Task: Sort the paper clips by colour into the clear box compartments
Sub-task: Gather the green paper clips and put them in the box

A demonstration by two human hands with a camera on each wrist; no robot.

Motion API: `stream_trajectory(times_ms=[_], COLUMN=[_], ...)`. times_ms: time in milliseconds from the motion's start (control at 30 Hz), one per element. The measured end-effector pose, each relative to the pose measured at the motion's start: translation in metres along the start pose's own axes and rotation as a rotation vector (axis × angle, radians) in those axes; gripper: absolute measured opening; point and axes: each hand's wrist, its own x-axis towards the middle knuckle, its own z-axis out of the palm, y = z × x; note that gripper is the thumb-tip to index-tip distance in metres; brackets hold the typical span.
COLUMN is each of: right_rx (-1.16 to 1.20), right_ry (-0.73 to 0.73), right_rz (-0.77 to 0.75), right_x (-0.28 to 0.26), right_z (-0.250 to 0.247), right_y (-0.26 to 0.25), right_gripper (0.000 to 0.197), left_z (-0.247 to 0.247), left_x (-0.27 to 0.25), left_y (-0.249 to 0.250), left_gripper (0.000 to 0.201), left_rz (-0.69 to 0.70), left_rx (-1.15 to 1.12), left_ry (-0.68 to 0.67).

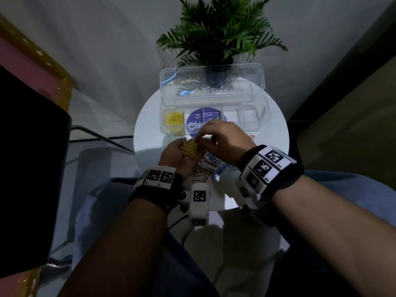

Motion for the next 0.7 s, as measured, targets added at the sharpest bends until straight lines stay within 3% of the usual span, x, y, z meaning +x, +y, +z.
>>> stream_trajectory(times_ms=[133, 233, 333, 433, 533, 600, 700], right_rx=[-0.051, -0.147, -0.161, -0.154, -0.145, -0.129, -0.134], right_ry=[0.108, -0.029, -0.143, -0.193, -0.246, -0.172, -0.043], right_rz=[0.265, 0.478, 0.597, 0.534, 0.421, 0.424, 0.473], right_x=[-0.01, -0.022, -0.033, -0.038, -0.039, -0.037, -0.032], right_z=[-0.017, -0.02, -0.012, 0.0, 0.008, 0.009, 0.006], right_y=[0.026, 0.051, 0.068, 0.07, 0.064, 0.063, 0.067], right_gripper=[0.016, 0.019, 0.024, 0.029, 0.031, 0.029, 0.023], left_z=[0.0, -0.003, -0.006, -0.008, -0.011, -0.011, -0.011], left_x=[0.0, 0.001, 0.0, -0.001, 0.0, 0.001, 0.0], left_y=[-0.002, -0.001, -0.001, -0.001, 0.0, 0.0, 0.001], left_gripper=[0.035, 0.039, 0.04, 0.045, 0.063, 0.064, 0.049], left_rz=[0.012, 0.0, -0.007, -0.008, -0.004, -0.006, -0.005], left_rx=[0.125, 0.119, 0.136, 0.16, 0.165, 0.176, 0.184], left_ry=[0.004, 0.01, 0.012, 0.023, 0.029, 0.033, 0.047])
